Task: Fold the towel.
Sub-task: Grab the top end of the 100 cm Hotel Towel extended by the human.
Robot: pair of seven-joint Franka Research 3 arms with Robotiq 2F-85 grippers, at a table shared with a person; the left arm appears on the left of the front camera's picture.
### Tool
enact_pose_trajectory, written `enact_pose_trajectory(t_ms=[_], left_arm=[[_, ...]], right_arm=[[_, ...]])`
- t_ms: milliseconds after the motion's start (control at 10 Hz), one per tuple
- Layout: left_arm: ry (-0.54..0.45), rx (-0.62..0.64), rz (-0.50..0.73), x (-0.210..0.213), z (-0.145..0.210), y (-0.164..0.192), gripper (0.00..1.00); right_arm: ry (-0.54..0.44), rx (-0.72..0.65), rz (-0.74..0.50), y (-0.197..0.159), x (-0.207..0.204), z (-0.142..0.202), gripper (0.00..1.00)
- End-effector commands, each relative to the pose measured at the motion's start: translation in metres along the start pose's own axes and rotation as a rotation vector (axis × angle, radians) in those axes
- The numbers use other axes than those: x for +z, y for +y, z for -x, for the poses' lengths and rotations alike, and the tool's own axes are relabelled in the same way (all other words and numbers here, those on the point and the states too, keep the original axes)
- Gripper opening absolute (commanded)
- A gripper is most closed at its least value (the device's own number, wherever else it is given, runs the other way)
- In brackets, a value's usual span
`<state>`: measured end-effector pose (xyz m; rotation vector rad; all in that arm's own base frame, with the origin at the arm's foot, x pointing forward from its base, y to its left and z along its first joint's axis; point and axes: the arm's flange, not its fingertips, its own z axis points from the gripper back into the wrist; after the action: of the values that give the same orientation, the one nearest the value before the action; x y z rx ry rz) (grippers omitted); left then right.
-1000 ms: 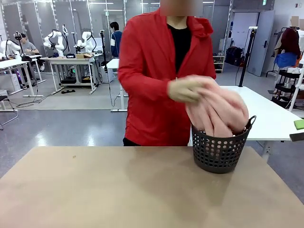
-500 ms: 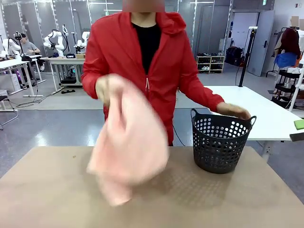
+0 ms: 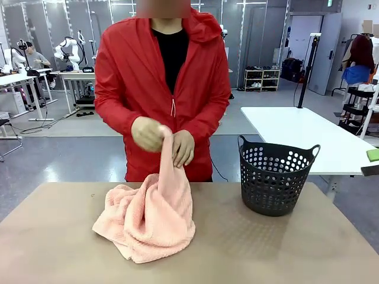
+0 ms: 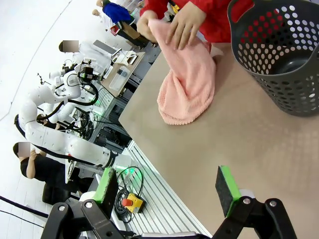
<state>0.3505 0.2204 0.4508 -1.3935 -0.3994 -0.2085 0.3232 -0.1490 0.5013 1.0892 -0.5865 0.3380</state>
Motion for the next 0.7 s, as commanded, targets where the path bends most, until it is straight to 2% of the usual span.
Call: enact_pose_trajectory(t_ms=[0,600], left_arm=[[0.006,-0.018,0.012,-0.0006,0.0040,-0.0043,1.00],[0.006,-0.018,0.012,-0.0006,0.0040,-0.0043,1.00]], right_arm=[[-0.012,0.019,-0.011,-0.0016,-0.0002,-0.0027,1.00],[-0.012,0.019,-0.011,-0.0016,-0.0002,-0.0027,1.00]])
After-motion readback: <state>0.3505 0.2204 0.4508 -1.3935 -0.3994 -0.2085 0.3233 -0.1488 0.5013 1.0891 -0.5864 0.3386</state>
